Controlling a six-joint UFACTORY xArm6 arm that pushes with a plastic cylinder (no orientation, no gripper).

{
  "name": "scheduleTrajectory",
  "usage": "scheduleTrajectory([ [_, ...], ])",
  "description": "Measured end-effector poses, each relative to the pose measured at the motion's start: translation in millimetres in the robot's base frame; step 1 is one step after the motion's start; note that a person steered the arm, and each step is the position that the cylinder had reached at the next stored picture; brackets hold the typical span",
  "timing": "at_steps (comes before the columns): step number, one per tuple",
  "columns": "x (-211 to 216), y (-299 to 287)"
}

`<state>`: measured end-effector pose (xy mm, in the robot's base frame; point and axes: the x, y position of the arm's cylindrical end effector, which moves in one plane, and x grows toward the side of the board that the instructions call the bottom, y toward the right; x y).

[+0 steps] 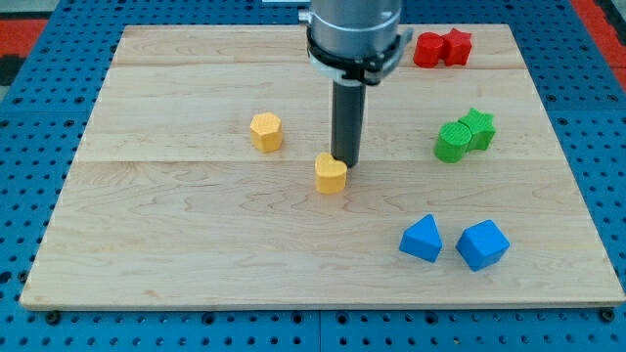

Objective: Move the group of green blocks slightly to the left

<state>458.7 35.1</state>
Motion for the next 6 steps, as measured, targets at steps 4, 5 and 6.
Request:
scheduleTrajectory([
  [4,-28.5,202.3],
  [5,-55.5,194.2],
  [6,-60.4,180.5],
])
